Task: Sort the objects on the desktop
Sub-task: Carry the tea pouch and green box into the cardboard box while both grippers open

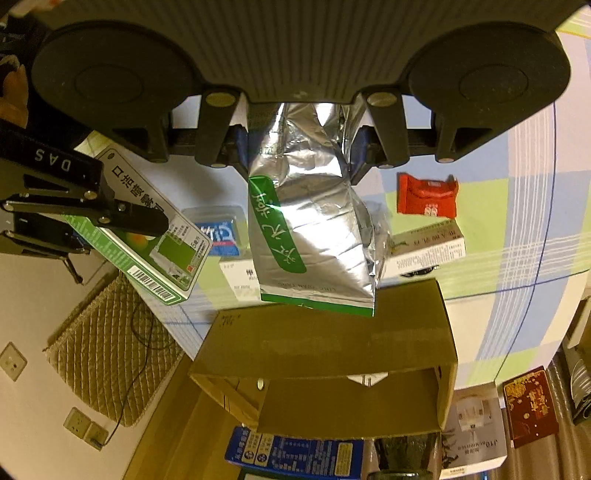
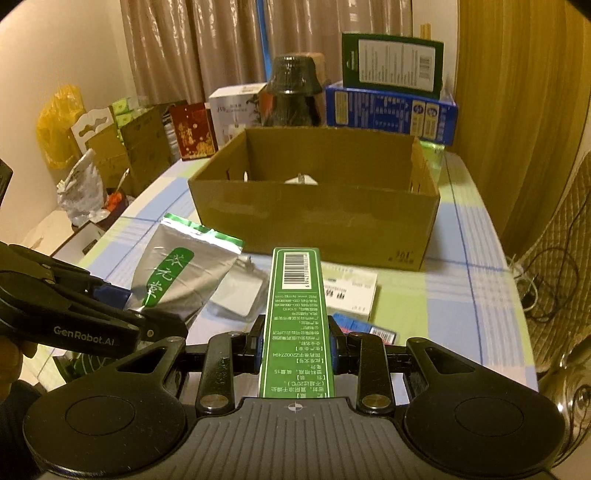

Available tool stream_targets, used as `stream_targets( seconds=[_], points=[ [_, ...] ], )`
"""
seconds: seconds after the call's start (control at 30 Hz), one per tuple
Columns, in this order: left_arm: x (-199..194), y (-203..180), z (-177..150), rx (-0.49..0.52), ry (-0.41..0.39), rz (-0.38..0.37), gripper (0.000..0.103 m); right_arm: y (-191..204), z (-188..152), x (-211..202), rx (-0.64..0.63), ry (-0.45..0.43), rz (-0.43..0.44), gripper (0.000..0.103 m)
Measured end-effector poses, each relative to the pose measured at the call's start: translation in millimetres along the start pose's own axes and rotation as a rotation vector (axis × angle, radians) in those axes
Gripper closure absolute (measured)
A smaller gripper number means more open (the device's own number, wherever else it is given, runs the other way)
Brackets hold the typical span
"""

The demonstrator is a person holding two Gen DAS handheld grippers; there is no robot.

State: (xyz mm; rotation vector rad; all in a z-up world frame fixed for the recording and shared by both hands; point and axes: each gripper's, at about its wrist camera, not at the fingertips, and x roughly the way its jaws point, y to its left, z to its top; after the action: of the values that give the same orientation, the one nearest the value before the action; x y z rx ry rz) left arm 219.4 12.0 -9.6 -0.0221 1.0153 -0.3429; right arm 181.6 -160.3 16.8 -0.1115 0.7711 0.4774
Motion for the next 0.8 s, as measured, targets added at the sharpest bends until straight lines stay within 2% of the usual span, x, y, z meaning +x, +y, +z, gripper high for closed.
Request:
stream_targets(
  seconds=[0.8],
  points=[
    [-14.9, -11.8, 46.3, 0.029, -0.041, 0.033, 0.057, -6.2, 44.2, -5.0, -0.067, -0.057, -0.022, 0.075]
  ],
)
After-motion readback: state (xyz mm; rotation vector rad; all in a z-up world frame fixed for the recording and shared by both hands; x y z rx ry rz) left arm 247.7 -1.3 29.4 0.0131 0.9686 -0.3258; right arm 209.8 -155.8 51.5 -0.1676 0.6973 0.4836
